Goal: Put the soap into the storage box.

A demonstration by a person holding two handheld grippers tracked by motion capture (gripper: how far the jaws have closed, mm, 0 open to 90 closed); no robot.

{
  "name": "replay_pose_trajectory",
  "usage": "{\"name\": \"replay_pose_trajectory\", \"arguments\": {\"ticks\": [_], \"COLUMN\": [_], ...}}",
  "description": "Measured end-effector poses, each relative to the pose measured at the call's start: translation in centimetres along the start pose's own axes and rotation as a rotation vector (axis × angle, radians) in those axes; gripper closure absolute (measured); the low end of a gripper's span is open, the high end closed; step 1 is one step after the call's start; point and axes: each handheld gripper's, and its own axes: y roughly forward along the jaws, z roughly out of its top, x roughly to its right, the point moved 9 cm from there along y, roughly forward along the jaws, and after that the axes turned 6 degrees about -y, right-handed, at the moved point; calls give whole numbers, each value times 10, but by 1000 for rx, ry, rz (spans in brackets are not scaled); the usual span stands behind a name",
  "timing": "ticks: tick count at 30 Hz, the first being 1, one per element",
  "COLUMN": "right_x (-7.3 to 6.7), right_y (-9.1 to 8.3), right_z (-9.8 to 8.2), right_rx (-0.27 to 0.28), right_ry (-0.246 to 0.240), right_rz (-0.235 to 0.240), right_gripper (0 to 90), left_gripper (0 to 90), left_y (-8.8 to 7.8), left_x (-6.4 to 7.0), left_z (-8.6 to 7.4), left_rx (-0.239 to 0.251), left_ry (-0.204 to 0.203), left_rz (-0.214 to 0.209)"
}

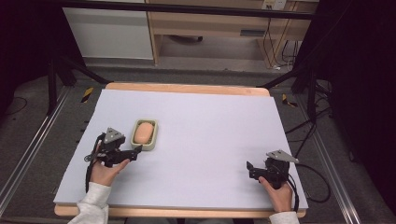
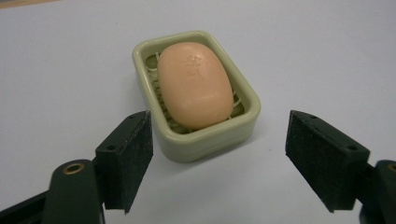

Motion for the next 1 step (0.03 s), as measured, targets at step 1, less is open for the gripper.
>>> {"name": "replay_pose_trajectory", "arguments": {"ticks": [1], "right_x": [1], "right_y": [0], "right_z": [0], "right_rx": [1], "right_ry": [-5], "right_rz": [-4], "right_gripper": [38], "left_gripper": [227], "left_y": [-2], "left_x": [-1], "left_z": [-3], "left_rx": [6], "left_ry": [-1], "left_rz": [6]}}
